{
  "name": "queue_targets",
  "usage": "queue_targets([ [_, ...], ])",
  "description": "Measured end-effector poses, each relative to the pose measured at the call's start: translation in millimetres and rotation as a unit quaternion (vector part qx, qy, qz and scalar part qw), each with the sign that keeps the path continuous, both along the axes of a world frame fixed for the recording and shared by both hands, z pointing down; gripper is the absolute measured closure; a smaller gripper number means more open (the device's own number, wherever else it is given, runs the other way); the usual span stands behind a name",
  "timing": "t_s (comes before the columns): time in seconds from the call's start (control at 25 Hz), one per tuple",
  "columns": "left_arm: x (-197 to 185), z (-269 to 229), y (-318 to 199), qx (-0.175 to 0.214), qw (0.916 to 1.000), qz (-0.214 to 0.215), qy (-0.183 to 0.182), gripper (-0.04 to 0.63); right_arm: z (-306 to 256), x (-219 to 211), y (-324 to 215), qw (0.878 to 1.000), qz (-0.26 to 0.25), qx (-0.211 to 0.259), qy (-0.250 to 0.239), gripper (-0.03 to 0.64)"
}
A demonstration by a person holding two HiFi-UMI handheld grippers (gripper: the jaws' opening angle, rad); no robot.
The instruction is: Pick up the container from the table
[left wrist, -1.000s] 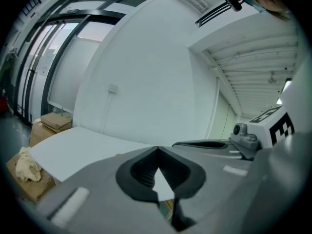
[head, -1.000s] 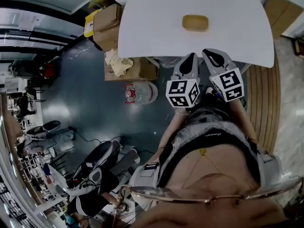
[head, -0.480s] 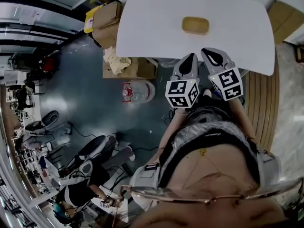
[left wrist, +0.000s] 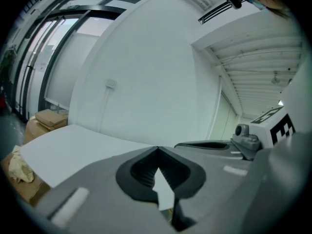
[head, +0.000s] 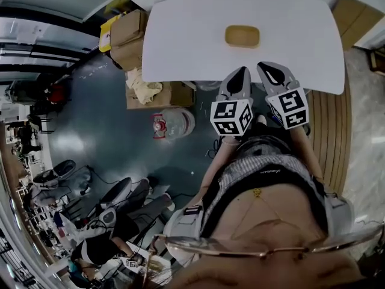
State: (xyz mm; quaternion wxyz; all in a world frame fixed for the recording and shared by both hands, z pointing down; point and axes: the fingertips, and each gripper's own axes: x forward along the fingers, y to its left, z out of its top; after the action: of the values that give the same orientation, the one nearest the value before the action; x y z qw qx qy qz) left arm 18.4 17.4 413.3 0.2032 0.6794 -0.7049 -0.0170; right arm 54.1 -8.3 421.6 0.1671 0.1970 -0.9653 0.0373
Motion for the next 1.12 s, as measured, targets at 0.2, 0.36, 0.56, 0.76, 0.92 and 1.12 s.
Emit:
queue_targets([
  [0.2,-14.5,-4.0,-23.3,0.008,0.9993,0.037,0.002,0.595,-1.7,-16.6,-15.8,1.000,0.030,-0.003,0.000,0.594],
  [0.36,-33.9,-11.9,-39.5,0.018,0.9985,0.052,0.003,0.595,-4.3,-29.6,-32.3,0.998,0.060,-0.001,0.001,0.594],
  [0.56,-58.6,-13.6,-55.3,0.019,0.9966,0.080,0.006,0.595,-5.8,-46.3,-51.1,0.995,0.099,0.000,0.002,0.594],
  [0.76,-82.4,-10.0,-63.0,0.013,0.9943,0.105,0.014,0.595,-6.3,-65.3,-61.6,0.992,0.127,0.001,0.007,0.594],
  [0.92,-100.6,-4.3,-66.6,0.011,0.9927,0.118,0.021,0.595,-0.7,-79.8,-64.8,0.990,0.143,0.000,0.012,0.594],
  [1.12,-125.8,1.4,-64.2,0.013,0.9911,0.130,0.027,0.595,6.4,-102.8,-64.2,0.987,0.157,0.000,0.021,0.594],
])
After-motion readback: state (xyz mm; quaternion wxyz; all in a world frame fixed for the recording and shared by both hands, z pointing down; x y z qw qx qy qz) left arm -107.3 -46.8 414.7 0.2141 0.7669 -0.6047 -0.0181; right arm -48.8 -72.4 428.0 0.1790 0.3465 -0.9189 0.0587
